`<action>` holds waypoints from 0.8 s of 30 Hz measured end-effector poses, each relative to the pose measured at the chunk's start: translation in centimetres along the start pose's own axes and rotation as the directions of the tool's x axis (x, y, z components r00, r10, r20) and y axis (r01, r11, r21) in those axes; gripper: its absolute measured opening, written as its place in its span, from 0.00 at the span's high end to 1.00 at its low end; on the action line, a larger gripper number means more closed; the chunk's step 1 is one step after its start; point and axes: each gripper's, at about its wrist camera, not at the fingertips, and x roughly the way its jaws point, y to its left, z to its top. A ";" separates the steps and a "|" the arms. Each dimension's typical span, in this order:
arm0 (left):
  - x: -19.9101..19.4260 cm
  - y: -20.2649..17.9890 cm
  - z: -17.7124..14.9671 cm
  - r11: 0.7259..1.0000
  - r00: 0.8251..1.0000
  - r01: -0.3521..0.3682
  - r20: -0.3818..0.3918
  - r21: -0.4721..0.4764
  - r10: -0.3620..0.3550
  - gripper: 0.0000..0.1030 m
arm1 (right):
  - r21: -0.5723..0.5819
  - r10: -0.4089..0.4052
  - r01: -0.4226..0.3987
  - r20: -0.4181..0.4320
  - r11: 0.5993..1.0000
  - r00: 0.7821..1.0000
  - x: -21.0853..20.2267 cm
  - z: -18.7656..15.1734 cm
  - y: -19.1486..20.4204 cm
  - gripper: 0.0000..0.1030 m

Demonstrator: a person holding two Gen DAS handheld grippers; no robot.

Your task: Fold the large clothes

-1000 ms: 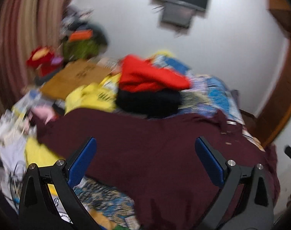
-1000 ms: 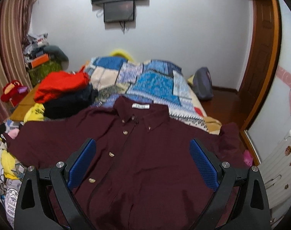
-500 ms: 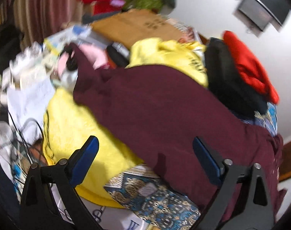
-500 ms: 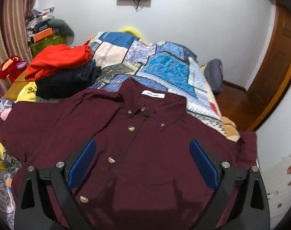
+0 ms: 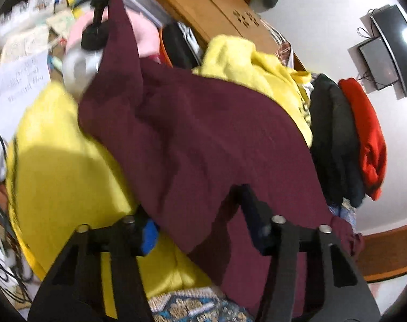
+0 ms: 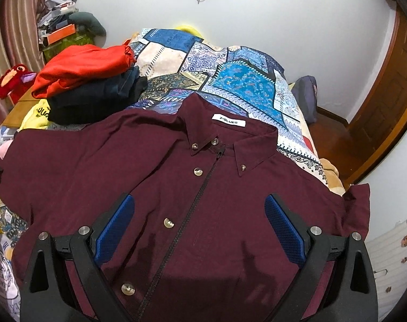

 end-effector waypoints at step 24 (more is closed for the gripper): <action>-12.8 -25.5 -4.5 0.799 0.927 0.030 0.282 0.601 -0.247 0.94 | 0.053 0.049 -0.051 0.039 0.997 0.998 -2.6 -0.4 -3.3 0.06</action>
